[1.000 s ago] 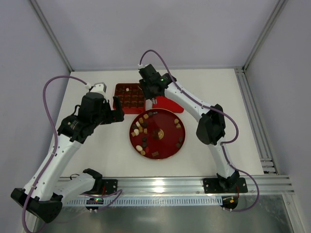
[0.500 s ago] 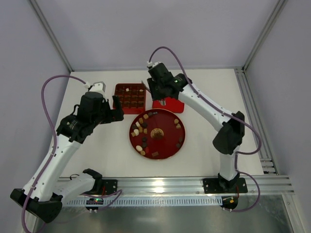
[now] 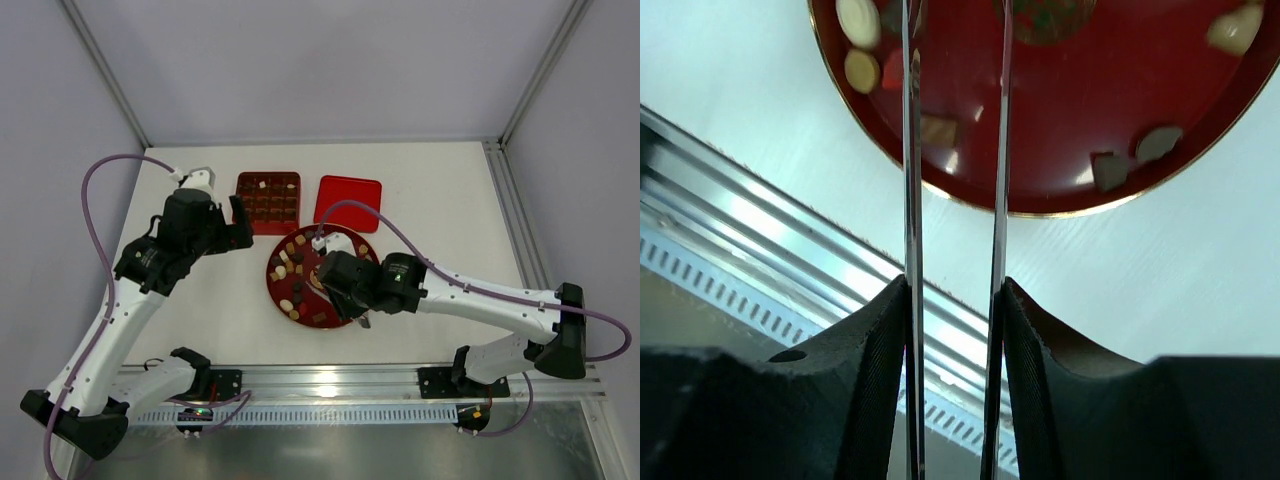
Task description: Pack the chocolate
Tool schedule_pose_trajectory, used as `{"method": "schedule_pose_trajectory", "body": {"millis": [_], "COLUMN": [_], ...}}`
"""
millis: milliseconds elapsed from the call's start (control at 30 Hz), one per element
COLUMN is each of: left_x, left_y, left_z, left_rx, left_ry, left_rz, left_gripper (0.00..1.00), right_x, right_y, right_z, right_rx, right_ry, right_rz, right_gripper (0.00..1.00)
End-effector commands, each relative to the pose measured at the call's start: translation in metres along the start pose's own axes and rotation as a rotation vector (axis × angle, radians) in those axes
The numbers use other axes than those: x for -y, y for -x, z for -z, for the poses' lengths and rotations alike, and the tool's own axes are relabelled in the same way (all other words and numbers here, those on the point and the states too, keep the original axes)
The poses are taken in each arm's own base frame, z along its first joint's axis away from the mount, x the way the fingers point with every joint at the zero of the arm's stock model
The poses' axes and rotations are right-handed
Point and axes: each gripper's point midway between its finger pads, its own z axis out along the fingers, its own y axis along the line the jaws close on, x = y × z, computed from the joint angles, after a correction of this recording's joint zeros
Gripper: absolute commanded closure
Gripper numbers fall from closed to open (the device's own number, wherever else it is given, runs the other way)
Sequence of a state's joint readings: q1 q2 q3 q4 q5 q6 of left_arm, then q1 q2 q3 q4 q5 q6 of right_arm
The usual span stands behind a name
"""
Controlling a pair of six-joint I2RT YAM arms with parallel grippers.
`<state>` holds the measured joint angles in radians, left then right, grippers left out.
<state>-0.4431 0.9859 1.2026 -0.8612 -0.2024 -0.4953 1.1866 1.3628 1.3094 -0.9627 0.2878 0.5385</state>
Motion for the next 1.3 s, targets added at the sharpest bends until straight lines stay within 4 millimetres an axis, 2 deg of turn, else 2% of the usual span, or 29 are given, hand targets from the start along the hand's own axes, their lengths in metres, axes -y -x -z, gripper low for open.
{"method": "schedule_pose_trajectory", "body": {"millis": [0,100,267,567,933,1267], "left_x": [0.001,0.001,0.0,-0.001,0.0,0.0], "left_y": [0.012,0.01,0.009,0.008,0.007,0.007], "left_z": [0.01,0.008,0.008,0.007,0.005,0.004], "left_rx": [0.044,0.037,0.034,0.031,0.03,0.029], "left_ry": [-0.003,-0.003,0.001,0.005,-0.001,0.001], "left_rz": [0.029,0.03,0.026,0.014,0.014,0.006], "left_gripper": [0.0,0.0,0.0,0.0,0.0,0.0], "right_x": [-0.003,-0.011,-0.017,-0.018,-0.021,-0.02], "right_y": [-0.02,-0.029,-0.027,-0.003,0.021,0.026], "right_z": [0.004,-0.002,-0.012,-0.031,-0.046,-0.066], "right_rx": [-0.016,-0.036,-0.041,0.007,0.043,0.028], "right_ry": [-0.008,0.004,-0.002,-0.084,-0.07,-0.071], "right_rz": [-0.07,-0.062,-0.051,-0.034,-0.067,-0.087], "right_gripper": [0.57,0.57,0.58,0.57,0.57,0.57]}}
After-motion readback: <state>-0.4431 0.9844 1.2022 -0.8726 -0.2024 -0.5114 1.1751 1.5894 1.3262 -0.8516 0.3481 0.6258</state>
